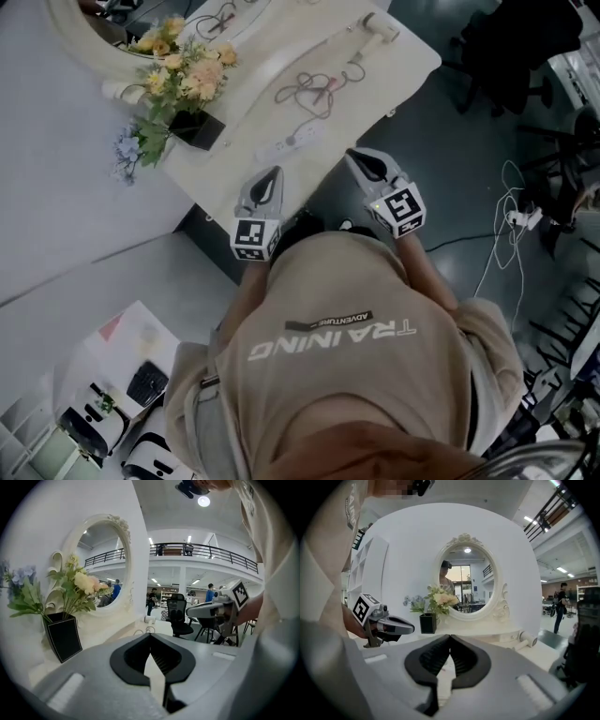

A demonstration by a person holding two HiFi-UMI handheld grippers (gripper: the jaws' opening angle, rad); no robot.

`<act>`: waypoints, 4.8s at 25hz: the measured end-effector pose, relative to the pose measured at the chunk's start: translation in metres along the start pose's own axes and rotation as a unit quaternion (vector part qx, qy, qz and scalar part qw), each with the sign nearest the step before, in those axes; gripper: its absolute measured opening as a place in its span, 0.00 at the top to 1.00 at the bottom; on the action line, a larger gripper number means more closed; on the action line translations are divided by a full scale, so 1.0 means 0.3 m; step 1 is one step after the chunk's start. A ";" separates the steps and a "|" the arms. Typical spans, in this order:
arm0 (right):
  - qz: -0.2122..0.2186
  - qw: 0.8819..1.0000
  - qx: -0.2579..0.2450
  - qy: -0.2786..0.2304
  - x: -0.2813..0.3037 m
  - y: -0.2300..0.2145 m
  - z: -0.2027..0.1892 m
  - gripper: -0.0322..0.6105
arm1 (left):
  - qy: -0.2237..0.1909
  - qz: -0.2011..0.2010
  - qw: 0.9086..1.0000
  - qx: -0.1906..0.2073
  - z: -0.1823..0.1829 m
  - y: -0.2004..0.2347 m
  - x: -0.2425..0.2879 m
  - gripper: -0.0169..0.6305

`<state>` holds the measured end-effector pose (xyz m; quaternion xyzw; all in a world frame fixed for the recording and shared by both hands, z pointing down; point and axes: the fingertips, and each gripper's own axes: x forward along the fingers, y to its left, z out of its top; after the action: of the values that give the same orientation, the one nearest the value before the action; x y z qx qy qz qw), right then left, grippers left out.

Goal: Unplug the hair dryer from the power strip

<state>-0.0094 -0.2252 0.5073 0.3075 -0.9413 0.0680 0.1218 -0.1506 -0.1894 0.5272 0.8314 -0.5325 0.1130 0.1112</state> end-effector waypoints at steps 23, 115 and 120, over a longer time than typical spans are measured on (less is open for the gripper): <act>0.056 0.981 -0.018 0.182 0.422 0.022 -0.165 0.95 | 0.043 -0.031 0.999 -0.013 -0.120 0.223 0.202 0.96; 0.166 0.982 0.025 0.083 0.399 -0.197 0.090 0.95 | 0.210 -0.100 0.968 0.091 -0.146 0.097 0.538 0.88; 0.170 0.985 -0.009 0.011 0.398 -0.180 0.375 0.95 | 0.206 -0.103 0.969 0.091 -0.133 0.096 0.525 0.88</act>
<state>-0.0916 -0.3585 0.4343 0.1414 -0.9790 0.0823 0.1216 -0.1155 -0.3245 0.6153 0.8474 -0.3972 0.3173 0.1533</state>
